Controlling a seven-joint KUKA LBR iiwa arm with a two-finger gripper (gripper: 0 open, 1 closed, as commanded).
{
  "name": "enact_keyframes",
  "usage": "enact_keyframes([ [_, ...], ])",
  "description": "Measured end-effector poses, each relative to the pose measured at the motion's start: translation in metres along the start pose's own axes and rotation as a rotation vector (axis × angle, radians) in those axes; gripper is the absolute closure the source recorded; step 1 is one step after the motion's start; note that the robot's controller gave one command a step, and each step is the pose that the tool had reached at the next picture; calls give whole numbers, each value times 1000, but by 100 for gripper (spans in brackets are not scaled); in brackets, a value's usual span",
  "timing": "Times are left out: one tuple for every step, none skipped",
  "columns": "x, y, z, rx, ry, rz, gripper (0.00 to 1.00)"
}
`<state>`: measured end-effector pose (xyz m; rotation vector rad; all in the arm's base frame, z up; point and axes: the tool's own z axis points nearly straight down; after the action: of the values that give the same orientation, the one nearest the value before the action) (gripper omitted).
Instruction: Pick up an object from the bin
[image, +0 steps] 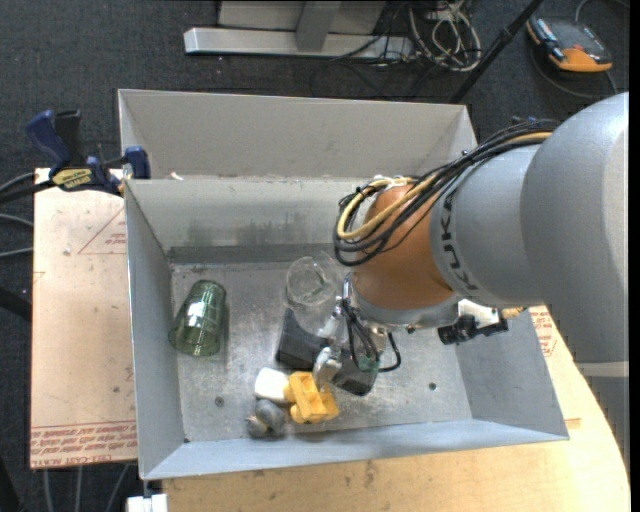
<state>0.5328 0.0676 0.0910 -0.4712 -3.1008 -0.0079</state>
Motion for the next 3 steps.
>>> enact_keyframes([
  [0,0,-1,1,0,0,100],
  [3,-1,-6,5,4,-1,100],
  [5,-2,-26,9,7,-1,100],
])
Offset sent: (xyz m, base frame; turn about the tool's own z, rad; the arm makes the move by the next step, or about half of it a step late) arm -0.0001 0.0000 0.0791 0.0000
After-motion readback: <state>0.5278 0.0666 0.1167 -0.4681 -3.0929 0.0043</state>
